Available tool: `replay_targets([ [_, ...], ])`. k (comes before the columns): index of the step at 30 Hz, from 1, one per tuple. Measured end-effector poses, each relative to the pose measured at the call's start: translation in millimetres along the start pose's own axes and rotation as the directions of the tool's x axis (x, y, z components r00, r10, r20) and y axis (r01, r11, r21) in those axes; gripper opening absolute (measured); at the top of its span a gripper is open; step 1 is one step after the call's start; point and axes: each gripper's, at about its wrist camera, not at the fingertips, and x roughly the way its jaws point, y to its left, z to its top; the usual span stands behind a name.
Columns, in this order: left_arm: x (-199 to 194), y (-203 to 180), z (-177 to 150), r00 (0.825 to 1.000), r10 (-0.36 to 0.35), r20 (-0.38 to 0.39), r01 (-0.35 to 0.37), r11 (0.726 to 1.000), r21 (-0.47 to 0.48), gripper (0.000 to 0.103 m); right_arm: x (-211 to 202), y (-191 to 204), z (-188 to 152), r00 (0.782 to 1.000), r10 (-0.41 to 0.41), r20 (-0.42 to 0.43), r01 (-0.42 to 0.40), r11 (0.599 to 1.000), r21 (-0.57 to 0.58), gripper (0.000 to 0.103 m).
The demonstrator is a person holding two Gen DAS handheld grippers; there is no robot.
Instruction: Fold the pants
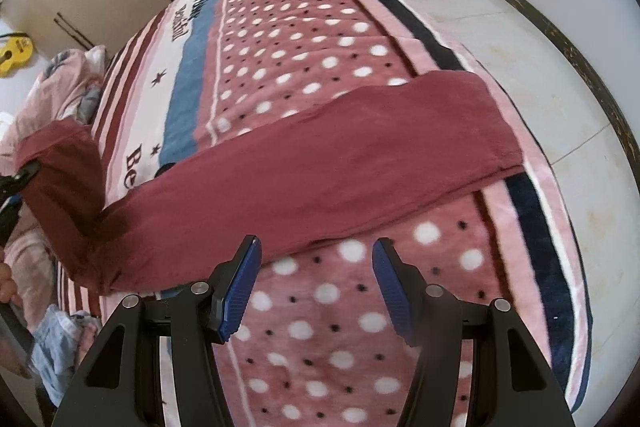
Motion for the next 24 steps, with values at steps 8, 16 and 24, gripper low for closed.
replay_targets([
  [8, 66, -55, -53, 0.982, 0.000, -0.189, 0.021, 0.994, 0.110, 0.010, 5, -39, 5, 1.000, 0.009, -0.008, -0.009, 0.999, 0.034, 0.053],
  [16, 80, -53, -97, 0.940, 0.045, -0.339, -0.005, 0.993, 0.117, 0.042, 12, -54, 6, 0.997, 0.063, -0.049, -0.062, 0.998, 0.009, 0.053],
  [24, 11, -5, -84, 0.956, 0.073, -0.285, -0.057, 0.996, 0.065, 0.054, 11, -7, 29, 0.989, 0.139, -0.044, -0.142, 0.988, -0.065, 0.055],
])
